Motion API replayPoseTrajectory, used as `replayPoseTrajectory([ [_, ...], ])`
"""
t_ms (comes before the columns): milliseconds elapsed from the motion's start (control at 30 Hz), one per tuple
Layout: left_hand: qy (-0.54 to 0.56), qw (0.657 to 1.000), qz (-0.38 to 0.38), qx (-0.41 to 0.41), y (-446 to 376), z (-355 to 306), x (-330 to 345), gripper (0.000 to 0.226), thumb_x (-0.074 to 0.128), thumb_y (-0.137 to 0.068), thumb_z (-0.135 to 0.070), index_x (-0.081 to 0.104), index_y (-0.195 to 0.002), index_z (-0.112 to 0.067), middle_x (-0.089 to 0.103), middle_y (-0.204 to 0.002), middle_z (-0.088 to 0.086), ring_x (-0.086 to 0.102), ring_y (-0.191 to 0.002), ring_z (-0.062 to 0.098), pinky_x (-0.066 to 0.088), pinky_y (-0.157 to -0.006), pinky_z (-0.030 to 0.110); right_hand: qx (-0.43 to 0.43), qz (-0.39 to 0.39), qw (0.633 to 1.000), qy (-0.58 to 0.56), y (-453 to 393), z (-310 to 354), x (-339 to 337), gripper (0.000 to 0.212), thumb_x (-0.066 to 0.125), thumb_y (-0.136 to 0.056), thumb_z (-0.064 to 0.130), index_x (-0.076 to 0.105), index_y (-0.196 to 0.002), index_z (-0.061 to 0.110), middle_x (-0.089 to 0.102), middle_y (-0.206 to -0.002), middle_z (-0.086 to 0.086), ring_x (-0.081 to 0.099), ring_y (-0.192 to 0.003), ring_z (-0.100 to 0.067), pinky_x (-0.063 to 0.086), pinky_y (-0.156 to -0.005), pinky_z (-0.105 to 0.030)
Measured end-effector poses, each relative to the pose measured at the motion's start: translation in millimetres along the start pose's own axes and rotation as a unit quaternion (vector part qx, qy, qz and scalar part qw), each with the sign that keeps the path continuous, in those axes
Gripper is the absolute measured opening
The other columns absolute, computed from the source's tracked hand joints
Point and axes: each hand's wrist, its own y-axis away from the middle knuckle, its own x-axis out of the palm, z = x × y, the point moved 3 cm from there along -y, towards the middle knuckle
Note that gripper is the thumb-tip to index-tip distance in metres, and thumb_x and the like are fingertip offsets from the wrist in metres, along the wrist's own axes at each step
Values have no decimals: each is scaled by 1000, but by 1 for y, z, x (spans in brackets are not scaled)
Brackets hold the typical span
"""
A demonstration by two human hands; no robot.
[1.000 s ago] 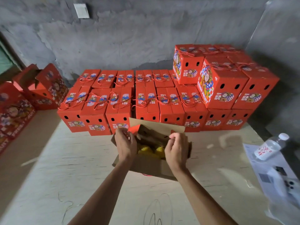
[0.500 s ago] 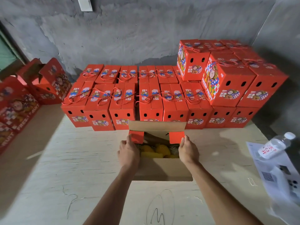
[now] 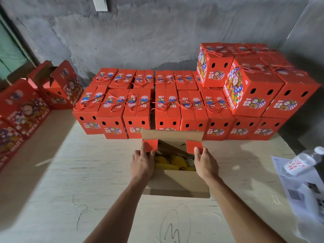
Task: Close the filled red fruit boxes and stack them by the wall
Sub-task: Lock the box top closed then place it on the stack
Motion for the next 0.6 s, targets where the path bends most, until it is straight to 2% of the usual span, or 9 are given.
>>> replayPoseTrajectory([
  [67,-1,1000,12,-3,-1,0,1,71,30,-103,-65,12,-162,-30,49,-140,12,51,-126,32,49,-100,46,-5,21,1000,-1,1,1,-1,75,26,-93,78,56,-120,14,71,-107,-5,69,-89,-26,53,-72,-33],
  [133,-5,1000,17,-3,-1,0,0,77,30,-100,-70,9,-162,-29,49,-143,12,52,-126,32,50,-99,46,-4,36,999,-3,1,4,-3,88,35,-84,87,53,-128,13,69,-115,-6,68,-96,-28,57,-78,-38],
  [233,-17,999,29,-4,0,1,-1,89,37,-95,-76,4,-163,-29,48,-143,12,54,-124,33,53,-95,45,-34,-46,997,46,5,13,-12,86,65,-83,75,52,-135,8,63,-120,-10,63,-106,-29,54,-87,-43],
  [267,-21,999,33,-5,0,1,-1,89,39,-95,-75,3,-162,-30,48,-142,11,55,-123,32,54,-92,44,-71,-89,992,61,8,17,-14,77,72,-83,66,55,-129,8,62,-116,-11,61,-104,-28,53,-88,-43],
  [333,-26,999,30,-7,-1,2,0,82,42,-100,-65,1,-162,-31,50,-138,10,57,-116,30,56,-89,44,-219,-162,960,65,17,31,-15,44,78,-87,41,59,-113,11,61,-107,-8,58,-97,-24,52,-86,-40],
  [400,-26,999,21,-7,-2,0,0,73,40,-104,-52,1,-161,-31,52,-133,10,57,-111,28,56,-87,45,-369,-116,921,49,28,50,-3,13,71,-92,20,61,-97,15,60,-95,0,57,-85,-17,51,-74,-29],
  [433,-24,1000,15,-9,-3,0,0,70,39,-104,-48,2,-161,-31,52,-131,10,57,-109,28,56,-86,45,-393,-62,917,42,35,59,5,6,68,-94,18,63,-95,17,61,-92,3,59,-80,-14,48,-68,-23],
  [500,-17,1000,7,-10,-2,0,0,67,38,-105,-43,4,-161,-31,52,-130,10,58,-107,28,56,-83,43,-323,28,946,21,43,70,20,10,62,-100,23,69,-107,19,69,-97,6,65,-77,-9,45,-61,-16],
  [600,-12,1000,5,-7,-1,2,1,65,37,-106,-42,4,-161,-31,52,-131,9,58,-106,26,57,-84,42,-100,99,989,-34,30,71,33,29,53,-106,35,64,-126,16,72,-102,2,65,-76,-8,47,-57,-20],
])
